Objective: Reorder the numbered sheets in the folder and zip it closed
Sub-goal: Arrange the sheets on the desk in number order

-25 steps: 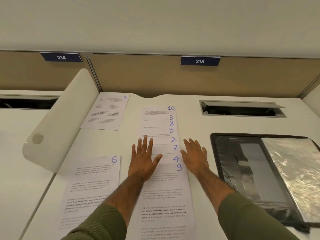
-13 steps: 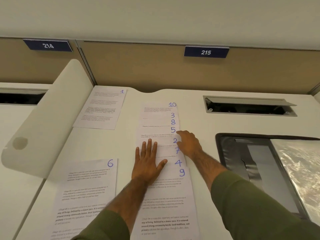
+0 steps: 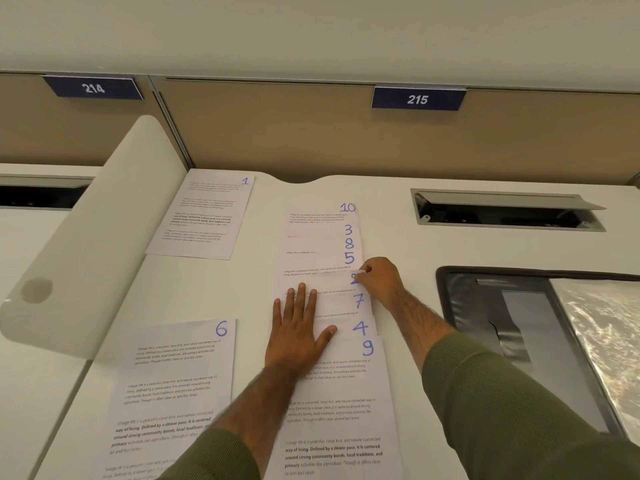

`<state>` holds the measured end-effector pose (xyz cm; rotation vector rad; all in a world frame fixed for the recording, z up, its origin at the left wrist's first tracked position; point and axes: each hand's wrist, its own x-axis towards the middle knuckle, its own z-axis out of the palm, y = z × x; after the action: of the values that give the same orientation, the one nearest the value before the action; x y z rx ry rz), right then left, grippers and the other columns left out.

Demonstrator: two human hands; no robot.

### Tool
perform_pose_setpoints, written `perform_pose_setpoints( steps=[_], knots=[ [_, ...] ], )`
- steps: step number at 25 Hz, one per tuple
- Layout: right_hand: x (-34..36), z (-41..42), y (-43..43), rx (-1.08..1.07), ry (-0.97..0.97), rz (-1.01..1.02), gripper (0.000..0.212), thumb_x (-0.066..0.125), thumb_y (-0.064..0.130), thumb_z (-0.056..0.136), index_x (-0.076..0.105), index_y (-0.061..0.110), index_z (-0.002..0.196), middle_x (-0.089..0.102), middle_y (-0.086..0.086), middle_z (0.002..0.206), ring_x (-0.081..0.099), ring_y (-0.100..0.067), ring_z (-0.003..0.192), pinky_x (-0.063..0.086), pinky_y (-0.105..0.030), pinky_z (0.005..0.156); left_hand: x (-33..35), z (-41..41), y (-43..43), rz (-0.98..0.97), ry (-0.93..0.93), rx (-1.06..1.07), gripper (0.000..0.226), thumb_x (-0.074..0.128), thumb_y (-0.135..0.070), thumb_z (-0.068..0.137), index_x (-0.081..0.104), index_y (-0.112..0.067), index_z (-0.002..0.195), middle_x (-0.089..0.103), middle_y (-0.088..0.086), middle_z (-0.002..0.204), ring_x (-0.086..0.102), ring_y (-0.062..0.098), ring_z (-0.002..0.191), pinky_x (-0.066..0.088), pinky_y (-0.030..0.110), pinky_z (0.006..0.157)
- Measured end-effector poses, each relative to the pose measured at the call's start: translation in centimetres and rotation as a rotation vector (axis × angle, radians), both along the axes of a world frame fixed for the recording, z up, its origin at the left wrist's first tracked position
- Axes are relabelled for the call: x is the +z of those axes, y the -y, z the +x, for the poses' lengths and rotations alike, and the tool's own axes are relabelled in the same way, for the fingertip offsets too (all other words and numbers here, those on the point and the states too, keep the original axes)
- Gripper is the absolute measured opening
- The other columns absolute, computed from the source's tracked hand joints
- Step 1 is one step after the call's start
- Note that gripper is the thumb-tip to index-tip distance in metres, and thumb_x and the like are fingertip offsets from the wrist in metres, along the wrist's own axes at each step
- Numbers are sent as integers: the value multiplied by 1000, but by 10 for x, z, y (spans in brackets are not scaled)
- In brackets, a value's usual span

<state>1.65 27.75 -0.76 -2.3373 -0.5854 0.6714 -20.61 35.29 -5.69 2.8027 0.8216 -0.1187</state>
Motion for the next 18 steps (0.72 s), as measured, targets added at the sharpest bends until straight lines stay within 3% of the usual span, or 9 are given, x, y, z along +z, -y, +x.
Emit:
perform_pose_setpoints(
  steps=[3, 9, 13, 15, 18],
  knots=[
    [4, 4, 4, -62, -1, 39, 19, 70, 17, 88, 62, 13, 71, 67, -3, 80, 63, -22, 78, 50, -32, 68, -1, 1, -1, 7, 10, -1, 89, -6, -79, 90, -23, -23, 157, -32, -1, 163, -29, 20, 151, -12, 47, 123],
    [21, 15, 16, -192, -1, 192, 14, 64, 14, 94, 60, 8, 82, 64, -6, 82, 60, -17, 73, 46, -25, 58, 0, 1, 1, 0, 3, -1, 91, -10, -80, 87, -24, -23, 156, -34, -1, 162, -30, 20, 150, -14, 46, 122],
    [16, 14, 33, -315, -348, 268, 16, 72, 15, 90, 65, 4, 97, 73, -14, 98, 73, -31, 88, 62, -44, 74, 1, 2, 2, -5, -10, 4, 93, -17, -81, 83, -27, -23, 155, -36, -1, 161, -32, 19, 149, -15, 46, 122],
    [12, 5, 47, -258, -504, 173, 18, 69, 8, 91, 66, 0, 107, 74, -17, 103, 73, -35, 92, 62, -46, 76, 0, 3, 1, 2, -8, 6, 94, -17, -82, 82, -26, -22, 155, -36, 0, 161, -31, 20, 150, -15, 46, 122],
    [9, -1, 63, -258, -507, 143, 15, 64, 1, 92, 66, -1, 108, 72, -16, 105, 73, -34, 92, 62, -42, 71, -2, 4, 0, 8, -3, 10, 94, -17, -81, 83, -26, -22, 155, -35, 0, 162, -31, 20, 150, -16, 45, 122]
  ],
)
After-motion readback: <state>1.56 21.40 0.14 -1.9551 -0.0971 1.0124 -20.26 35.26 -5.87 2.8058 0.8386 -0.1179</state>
